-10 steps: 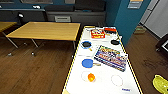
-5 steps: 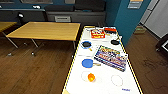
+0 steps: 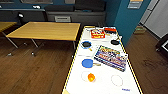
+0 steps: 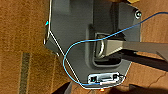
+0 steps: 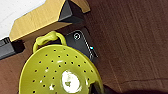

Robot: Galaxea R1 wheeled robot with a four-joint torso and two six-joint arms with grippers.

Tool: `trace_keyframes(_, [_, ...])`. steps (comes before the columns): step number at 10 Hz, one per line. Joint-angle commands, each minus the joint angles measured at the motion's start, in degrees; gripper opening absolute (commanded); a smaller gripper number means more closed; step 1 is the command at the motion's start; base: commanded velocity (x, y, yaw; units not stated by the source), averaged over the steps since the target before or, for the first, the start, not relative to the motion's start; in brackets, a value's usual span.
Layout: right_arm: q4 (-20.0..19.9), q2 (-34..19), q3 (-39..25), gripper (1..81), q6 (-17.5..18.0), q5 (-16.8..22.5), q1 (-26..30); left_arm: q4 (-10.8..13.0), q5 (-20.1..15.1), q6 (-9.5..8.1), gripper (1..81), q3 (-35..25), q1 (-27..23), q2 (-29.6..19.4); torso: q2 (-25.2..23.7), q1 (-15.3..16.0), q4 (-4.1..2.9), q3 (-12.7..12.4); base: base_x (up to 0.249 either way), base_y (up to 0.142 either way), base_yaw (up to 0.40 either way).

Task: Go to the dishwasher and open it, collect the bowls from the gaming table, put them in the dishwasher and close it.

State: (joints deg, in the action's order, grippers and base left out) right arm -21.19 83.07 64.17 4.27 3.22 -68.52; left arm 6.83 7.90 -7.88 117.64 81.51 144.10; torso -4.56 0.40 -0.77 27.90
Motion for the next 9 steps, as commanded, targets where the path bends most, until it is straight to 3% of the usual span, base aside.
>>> trace_keyframes(1, [4.12, 6.34, 0.51, 1.0, -3.65, -22.28, -15.89, -0.41, 1.32, -2.23, 81.1, -14.95, -0.24, -15.56, 0.0, 0.0, 0.0, 0.0, 0.0, 0.0, 0.0])
trace_keyframes(3, [6.77, 10.66, -0.2, 1.0, -3.65, -25.28, -19.24, -0.41, 1.59, -3.02, 81.1, -22.1, -1.73, -22.54, 0.0, 0.0, 0.0, 0.0, 0.0, 0.0, 0.0])
trace_keyframes(4, [7.48, 12.94, 0.24, 1.0, -3.74, -25.63, -19.77, -0.41, 1.94, -5.13, 81.1, -26.76, -3.31, -26.23, 0.0, 0.0, 0.0, 0.0, 0.0, 0.0, 0.0])
trace_keyframes(6, [8.27, 16.53, 0.41, 1.0, -3.92, -25.89, -21.0, -0.41, 1.94, -9.94, 81.1, -36.22, -8.57, -33.41, 0.0, 0.0, 0.0, 0.0, 0.0, 0.0, 0.0])
trace_keyframes(8, [8.27, 19.71, 1.47, 1.0, -3.83, -27.83, -21.0, -0.23, 1.86, -17.49, 81.1, -45.54, -16.65, -40.79, 0.0, 0.0, 0.0, 0.0, 0.0, 0.0, 0.0])
trace_keyframes(9, [8.0, 21.02, 2.61, 1.0, -3.83, -28.27, -20.83, -0.23, 1.43, -19.53, 81.1, -48.01, -20.52, -43.08, 0.0, 0.0, 0.0, 0.0, 0.0, 0.0, 0.0])
